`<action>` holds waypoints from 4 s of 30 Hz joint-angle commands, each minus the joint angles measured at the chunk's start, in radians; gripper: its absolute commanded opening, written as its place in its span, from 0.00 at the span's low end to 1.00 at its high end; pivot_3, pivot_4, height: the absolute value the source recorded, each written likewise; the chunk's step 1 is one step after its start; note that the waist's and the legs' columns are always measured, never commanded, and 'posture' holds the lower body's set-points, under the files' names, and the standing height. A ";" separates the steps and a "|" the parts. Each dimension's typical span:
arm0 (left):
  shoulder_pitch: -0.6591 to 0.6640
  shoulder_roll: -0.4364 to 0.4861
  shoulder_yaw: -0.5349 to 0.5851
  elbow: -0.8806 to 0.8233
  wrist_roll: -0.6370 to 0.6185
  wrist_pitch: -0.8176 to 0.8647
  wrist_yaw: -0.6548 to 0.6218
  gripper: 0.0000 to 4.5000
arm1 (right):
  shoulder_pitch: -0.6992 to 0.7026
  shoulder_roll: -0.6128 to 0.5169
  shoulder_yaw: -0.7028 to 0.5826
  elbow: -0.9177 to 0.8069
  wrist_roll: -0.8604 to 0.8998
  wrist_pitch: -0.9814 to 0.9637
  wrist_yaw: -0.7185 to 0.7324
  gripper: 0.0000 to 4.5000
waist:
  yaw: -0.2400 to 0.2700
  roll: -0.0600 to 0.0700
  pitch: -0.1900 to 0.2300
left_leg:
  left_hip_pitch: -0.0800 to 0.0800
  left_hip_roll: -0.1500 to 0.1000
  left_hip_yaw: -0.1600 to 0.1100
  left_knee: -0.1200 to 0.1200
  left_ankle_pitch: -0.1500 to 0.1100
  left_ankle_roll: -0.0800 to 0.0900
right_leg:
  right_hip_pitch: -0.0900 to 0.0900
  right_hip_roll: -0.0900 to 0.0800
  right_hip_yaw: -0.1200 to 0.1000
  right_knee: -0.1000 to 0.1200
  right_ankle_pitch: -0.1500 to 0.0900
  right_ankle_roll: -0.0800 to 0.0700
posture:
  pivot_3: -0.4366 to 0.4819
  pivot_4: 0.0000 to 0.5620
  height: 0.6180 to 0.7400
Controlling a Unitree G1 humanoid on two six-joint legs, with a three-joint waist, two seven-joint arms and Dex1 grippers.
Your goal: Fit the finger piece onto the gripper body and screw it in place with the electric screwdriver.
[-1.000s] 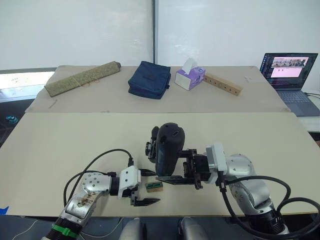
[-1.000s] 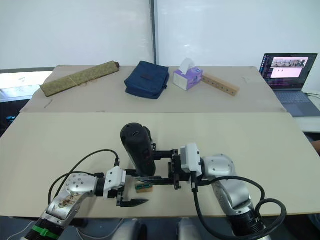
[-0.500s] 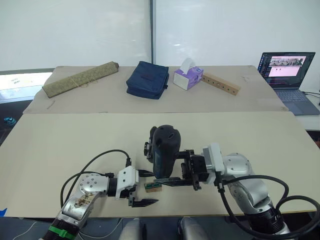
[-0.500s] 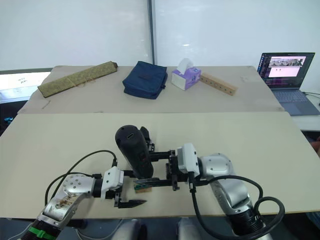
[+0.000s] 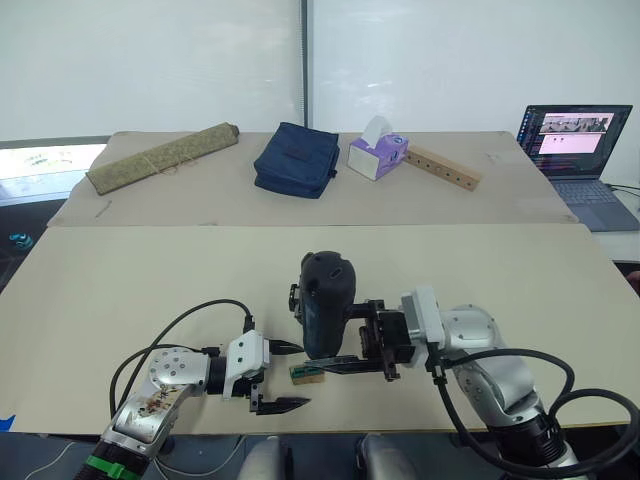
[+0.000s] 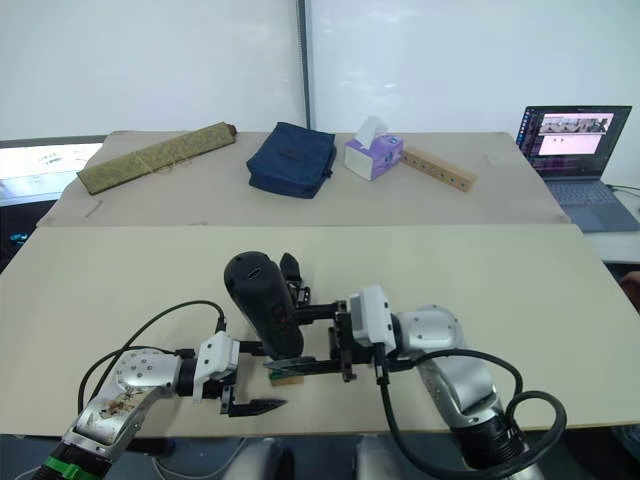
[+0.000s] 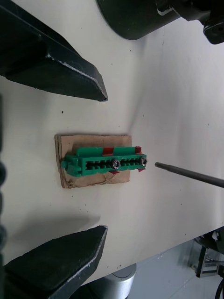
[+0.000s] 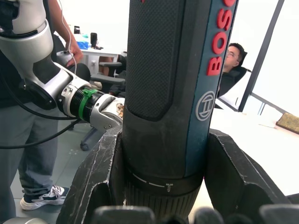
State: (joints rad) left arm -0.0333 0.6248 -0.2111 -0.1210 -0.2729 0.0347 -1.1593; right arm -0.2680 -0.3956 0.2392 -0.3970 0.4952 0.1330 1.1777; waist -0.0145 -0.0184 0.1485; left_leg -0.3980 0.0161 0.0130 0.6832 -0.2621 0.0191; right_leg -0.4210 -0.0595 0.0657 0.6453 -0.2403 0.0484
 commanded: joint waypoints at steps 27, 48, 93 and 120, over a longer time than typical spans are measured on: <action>0.012 -0.019 -0.027 0.070 0.019 -0.079 0.001 1.00 | -0.041 0.013 -0.014 -0.003 0.039 -0.026 0.002 0.43 | 0.002 0.000 0.000 | 0.001 0.000 0.000 0.000 0.000 0.000 | 0.001 0.000 0.000 0.000 0.000 0.000 | 0.48 0.27 1.00; 0.026 -0.017 -0.024 0.057 0.018 -0.073 0.000 1.00 | -0.034 -0.006 -0.012 0.017 0.028 -0.033 0.013 0.43 | 0.001 0.000 0.000 | 0.001 0.000 0.000 0.000 0.000 0.000 | 0.001 0.000 0.000 0.000 0.000 0.000 | 0.48 0.27 1.00; 0.031 -0.016 -0.026 0.077 0.018 -0.091 -0.010 1.00 | -0.036 -0.011 0.006 0.038 0.004 -0.030 0.003 0.43 | 0.001 0.001 0.000 | 0.002 0.000 0.000 0.000 0.000 0.000 | 0.001 0.000 0.000 0.000 0.000 0.000 | 0.48 0.27 1.00; 0.018 -0.004 0.106 -0.088 -0.184 -0.022 -0.031 1.00 | -0.091 -0.022 -0.039 -0.047 0.125 0.056 -0.028 0.43 | 0.000 0.000 0.000 | 0.000 0.001 0.000 0.000 0.000 0.000 | 0.000 -0.001 0.000 0.000 0.000 0.000 | 0.48 0.27 1.00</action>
State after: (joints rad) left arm -0.0131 0.6091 -0.1341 -0.1626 -0.4130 0.0003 -1.1800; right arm -0.3326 -0.4201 0.2434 -0.3837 0.5729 0.1874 1.1622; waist -0.0140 -0.0180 0.1481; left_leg -0.3976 0.0167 0.0129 0.6831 -0.2621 0.0191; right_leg -0.4208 -0.0601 0.0657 0.6453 -0.2403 0.0483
